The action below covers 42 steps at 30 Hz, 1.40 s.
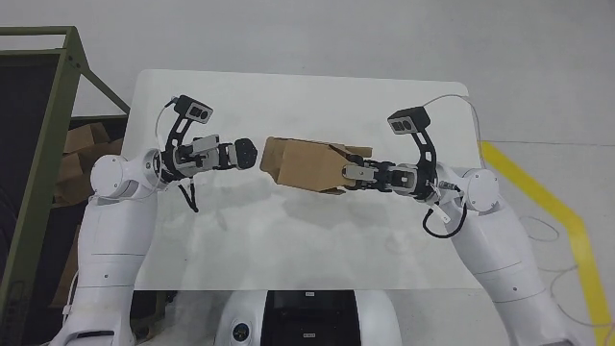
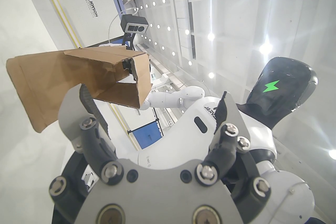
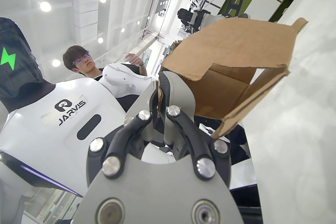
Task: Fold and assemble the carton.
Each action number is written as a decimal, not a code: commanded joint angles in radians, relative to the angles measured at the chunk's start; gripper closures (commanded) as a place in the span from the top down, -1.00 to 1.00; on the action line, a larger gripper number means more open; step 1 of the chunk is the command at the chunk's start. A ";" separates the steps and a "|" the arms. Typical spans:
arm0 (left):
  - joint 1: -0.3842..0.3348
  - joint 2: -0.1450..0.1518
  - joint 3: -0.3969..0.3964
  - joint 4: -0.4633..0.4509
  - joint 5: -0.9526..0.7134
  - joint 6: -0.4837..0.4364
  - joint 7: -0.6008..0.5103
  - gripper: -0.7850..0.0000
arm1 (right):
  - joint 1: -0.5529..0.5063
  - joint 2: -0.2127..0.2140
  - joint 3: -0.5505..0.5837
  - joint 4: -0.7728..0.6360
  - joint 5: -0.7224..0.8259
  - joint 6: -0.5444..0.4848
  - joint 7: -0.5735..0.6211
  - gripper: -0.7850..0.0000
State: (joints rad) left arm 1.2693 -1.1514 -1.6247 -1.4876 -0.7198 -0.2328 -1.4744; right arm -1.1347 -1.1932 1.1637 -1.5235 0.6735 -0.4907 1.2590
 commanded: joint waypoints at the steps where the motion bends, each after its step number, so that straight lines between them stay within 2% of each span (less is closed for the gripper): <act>1: 0.000 0.000 0.000 0.000 0.000 0.000 0.000 1.00 | 0.000 0.000 0.000 0.000 0.000 0.000 0.000 -1.00; 5: 0.007 -0.001 0.004 -0.016 -0.003 0.004 0.043 1.00 | -0.006 0.000 0.000 -0.007 -0.002 0.004 -0.023 -1.00; 12: 0.014 0.002 0.022 -0.031 -0.025 -0.018 0.041 1.00 | -0.026 0.001 0.000 -0.024 0.006 0.012 -0.034 -1.00; 31: 0.017 -0.013 0.143 -0.028 -0.079 -0.094 0.165 1.00 | -0.016 0.000 -0.012 0.000 0.034 0.004 -0.019 -1.00; 42: 0.006 -0.003 0.155 -0.021 -0.077 -0.052 0.063 1.00 | -0.014 -0.001 -0.014 0.008 0.039 -0.003 -0.016 -1.00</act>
State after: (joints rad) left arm 1.2770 -1.1562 -1.4682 -1.5101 -0.8016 -0.2902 -1.4001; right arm -1.1488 -1.1937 1.1495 -1.5157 0.7142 -0.4924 1.2448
